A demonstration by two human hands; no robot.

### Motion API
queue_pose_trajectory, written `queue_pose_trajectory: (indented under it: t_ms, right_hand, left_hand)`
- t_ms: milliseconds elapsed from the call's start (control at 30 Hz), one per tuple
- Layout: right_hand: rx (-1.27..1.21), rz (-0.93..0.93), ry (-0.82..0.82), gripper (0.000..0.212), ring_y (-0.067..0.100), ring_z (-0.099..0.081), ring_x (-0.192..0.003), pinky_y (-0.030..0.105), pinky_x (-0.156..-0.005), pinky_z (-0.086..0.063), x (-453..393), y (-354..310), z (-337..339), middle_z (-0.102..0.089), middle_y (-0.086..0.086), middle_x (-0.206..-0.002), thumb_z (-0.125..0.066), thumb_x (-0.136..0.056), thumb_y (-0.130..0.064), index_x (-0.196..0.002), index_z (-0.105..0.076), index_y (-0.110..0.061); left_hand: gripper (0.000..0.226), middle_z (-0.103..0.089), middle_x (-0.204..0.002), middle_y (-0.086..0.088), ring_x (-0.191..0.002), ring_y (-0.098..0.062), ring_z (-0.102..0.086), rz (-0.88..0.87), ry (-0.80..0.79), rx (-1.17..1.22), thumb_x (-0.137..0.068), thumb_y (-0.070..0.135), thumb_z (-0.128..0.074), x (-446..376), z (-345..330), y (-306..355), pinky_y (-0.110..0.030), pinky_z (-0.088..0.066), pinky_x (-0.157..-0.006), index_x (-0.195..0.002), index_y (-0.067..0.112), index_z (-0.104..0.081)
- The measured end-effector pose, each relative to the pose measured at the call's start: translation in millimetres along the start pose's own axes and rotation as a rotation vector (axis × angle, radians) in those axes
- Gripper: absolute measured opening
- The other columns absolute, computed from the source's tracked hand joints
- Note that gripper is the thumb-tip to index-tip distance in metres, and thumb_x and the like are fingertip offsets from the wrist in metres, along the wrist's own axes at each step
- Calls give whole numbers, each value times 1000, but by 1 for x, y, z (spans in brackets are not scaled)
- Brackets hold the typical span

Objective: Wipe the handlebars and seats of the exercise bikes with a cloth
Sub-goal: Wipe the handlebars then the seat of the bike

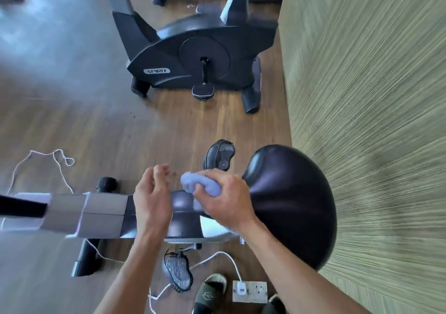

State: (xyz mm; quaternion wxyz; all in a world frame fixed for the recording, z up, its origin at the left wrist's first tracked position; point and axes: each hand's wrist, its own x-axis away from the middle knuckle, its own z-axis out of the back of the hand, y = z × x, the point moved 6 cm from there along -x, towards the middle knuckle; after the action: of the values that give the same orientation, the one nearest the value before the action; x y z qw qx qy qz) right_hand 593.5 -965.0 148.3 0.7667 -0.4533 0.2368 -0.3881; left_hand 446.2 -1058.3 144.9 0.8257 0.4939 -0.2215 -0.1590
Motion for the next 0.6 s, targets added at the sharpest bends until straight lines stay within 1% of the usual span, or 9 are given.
queue_pose_trajectory:
  t_ms: [67, 133, 200, 300, 367, 467, 533, 567, 600]
  right_hand:
    - [-471, -267, 155, 19, 11, -67, -76, 34, -78, -53, 9, 1, 33, -72, -9, -76, -59, -81, -34, -79, -74, -24]
    - [-826, -538, 283, 24, 9, -59, -65, 34, -72, -48, 33, -1, 67, -60, -7, -66, -60, -87, -31, -67, -67, -20]
    - [-1051, -688, 376, 35, 9, -55, -63, 30, -67, -44, 65, -6, 92, -54, -7, -67, -55, -96, -29, -63, -64, -25]
    - [-1243, -777, 556, 36, 16, -61, -65, 33, -64, -46, 124, -23, 134, -60, -2, -70, -49, -98, -33, -68, -68, -24]
    - [-1283, -832, 645, 36, 22, -52, -54, 34, -56, -42, 165, -37, 164, -51, 2, -63, -46, -95, -37, -67, -60, -20]
    - [-1363, -816, 893, 37, 28, -57, -60, 41, -68, -45, 243, -42, 208, -60, 10, -66, -42, -101, -31, -77, -67, -16]
    - [-1466, -757, 1115, 23, 29, -67, -74, 43, -74, -50, 294, -57, 233, -74, 8, -79, -54, -102, -29, -101, -68, -12]
    - [-1474, -715, 1144, 19, 24, -69, -71, 39, -73, -49, 308, -68, 238, -75, 2, -74, -69, -95, -30, -100, -65, -13]
    - [-1457, -681, 1228, 37, 18, -68, -63, 35, -72, -47, 329, -74, 244, -72, -3, -66, -88, -75, -34, -96, -62, -17]
  left_hand:
    - [27, -72, -95, 11, -93, -21, -69, -45, -71, -22, -108, 31, -46, 14, -7, 26, -30, -52, -82, -101, 25, -71]
    - [25, -74, -92, 9, -87, -15, -69, -77, -202, -40, -107, 29, -48, 33, -23, 53, -19, -49, -73, -97, 27, -71]
    - [24, -75, -90, 7, -86, -13, -70, -112, -366, -53, -106, 26, -51, 57, -44, 74, -25, -53, -76, -95, 26, -72]
    - [22, -76, -92, 7, -90, -13, -70, -165, -625, -93, -106, 24, -53, 103, -80, 110, -37, -55, -88, -97, 23, -73]
    - [21, -75, -91, 9, -89, -12, -69, -191, -774, -88, -105, 26, -54, 140, -101, 133, -40, -55, -89, -96, 26, -73]
    - [27, -74, -85, 4, -83, -21, -68, -243, -1002, -94, -96, 44, -53, 204, -131, 165, -44, -54, -87, -90, 27, -73]
    - [29, -73, -83, 1, -81, -26, -67, -298, -1177, -113, -89, 49, -51, 256, -146, 184, -43, -54, -82, -88, 30, -73]
    - [25, -74, -83, 5, -80, -24, -68, -327, -1250, -123, -91, 43, -53, 277, -151, 189, -40, -54, -80, -88, 30, -74]
    - [22, -74, -83, 9, -80, -20, -68, -364, -1335, -145, -95, 36, -53, 303, -154, 195, -36, -53, -79, -88, 30, -73]
